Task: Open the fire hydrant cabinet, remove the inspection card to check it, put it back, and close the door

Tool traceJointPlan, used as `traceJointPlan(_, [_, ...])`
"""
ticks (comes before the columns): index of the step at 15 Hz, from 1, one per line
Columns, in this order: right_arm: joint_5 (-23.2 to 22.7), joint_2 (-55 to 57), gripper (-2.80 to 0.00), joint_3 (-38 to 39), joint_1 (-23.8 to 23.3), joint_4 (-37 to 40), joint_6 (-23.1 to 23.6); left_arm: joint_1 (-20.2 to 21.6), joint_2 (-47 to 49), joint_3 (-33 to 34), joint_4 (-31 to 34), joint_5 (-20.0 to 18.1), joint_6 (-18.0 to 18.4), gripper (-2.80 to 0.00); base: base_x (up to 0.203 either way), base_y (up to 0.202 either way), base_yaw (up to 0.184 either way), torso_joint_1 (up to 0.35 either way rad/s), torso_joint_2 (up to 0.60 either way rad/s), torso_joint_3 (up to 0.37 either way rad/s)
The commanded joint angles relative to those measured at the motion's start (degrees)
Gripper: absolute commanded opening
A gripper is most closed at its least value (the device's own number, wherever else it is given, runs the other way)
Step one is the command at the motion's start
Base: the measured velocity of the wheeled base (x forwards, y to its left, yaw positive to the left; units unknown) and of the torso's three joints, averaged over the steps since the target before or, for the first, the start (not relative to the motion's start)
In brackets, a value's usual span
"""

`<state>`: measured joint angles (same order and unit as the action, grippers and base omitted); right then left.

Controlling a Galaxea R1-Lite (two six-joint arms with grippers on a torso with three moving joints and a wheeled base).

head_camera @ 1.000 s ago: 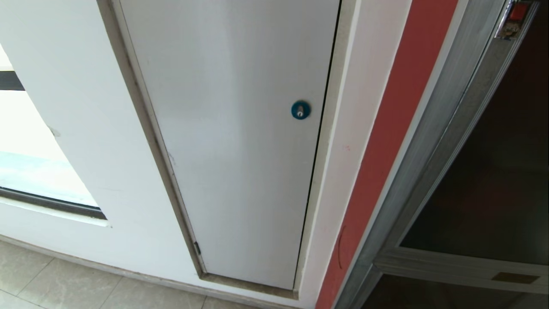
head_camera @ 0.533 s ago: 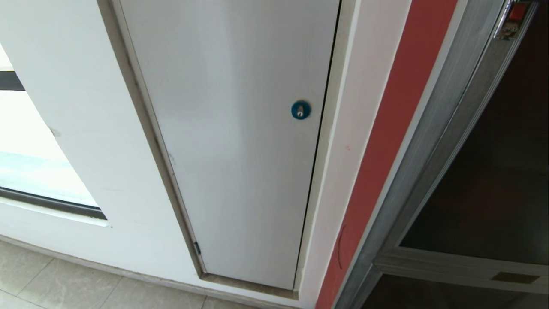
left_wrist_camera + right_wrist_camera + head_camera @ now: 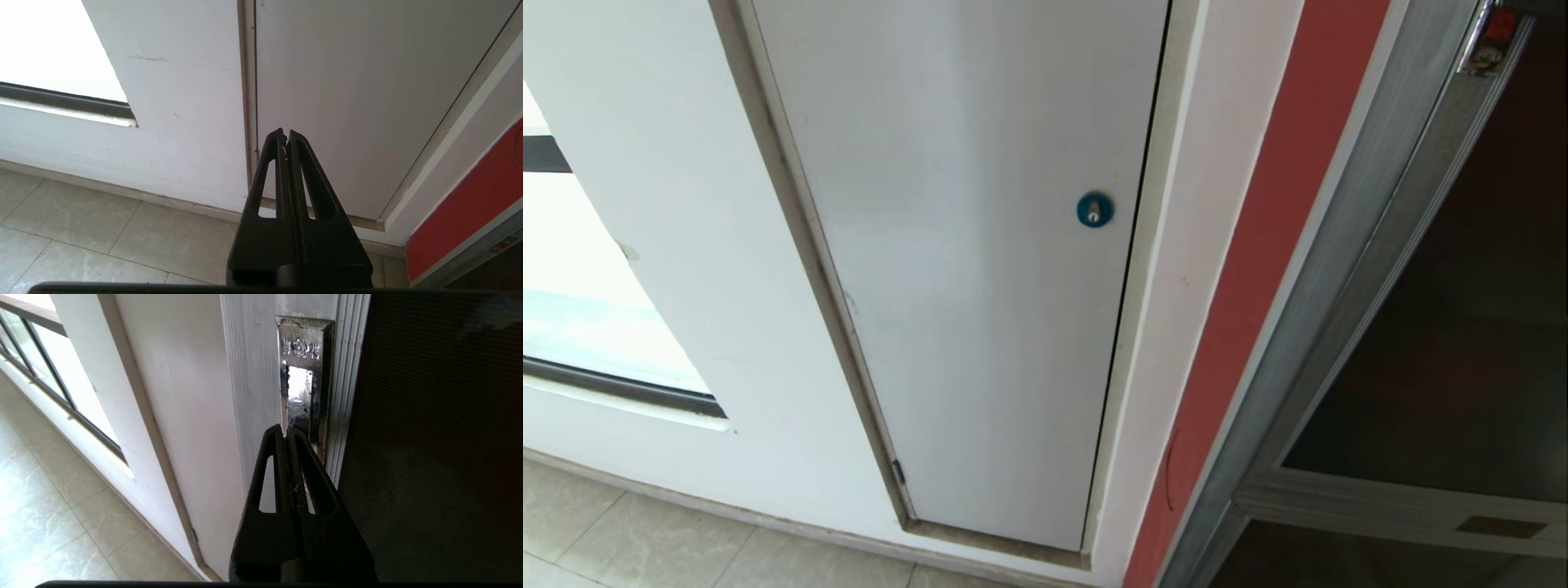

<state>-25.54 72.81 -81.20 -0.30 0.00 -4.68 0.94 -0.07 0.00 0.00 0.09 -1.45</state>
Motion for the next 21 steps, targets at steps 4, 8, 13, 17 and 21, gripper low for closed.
traceJointPlan(4, [0.2, 0.8, -2.80, 0.0, 0.0, -0.2, -0.1, 0.0, 0.1, 0.0, 0.0, 0.0, 0.0, -2.80, 0.000, 0.000, 0.000, 0.000, 0.00, 0.000])
traceJointPlan(8, [0.2, -0.1, -2.80, 0.0, 0.0, -0.2, -0.1, 0.0, 0.1, 0.0, 0.0, 0.0, 0.0, -2.80, 0.000, 0.000, 0.000, 0.000, 0.00, 0.000])
traceJointPlan(13, [-0.6, -6.0, -2.80, 2.8, 0.1, -0.1, -0.2, 0.0, 0.1, 0.0, 0.0, 0.0, 0.0, -2.80, 0.000, 0.000, 0.000, 0.000, 0.00, 0.000])
traceJointPlan(17, [-1.3, -11.7, -2.80, 6.3, 0.4, 0.0, -0.4, 0.0, 0.1, 0.0, 0.0, 0.0, 0.0, -2.80, 0.000, 0.000, 0.000, 0.000, 0.00, 0.000])
traceJointPlan(21, [-1.2, -18.8, -2.80, 12.4, 0.4, -0.1, -0.4, 0.0, 0.1, 0.0, 0.0, 0.0, 0.0, -2.80, 0.000, 0.000, 0.000, 0.000, 0.00, 0.000])
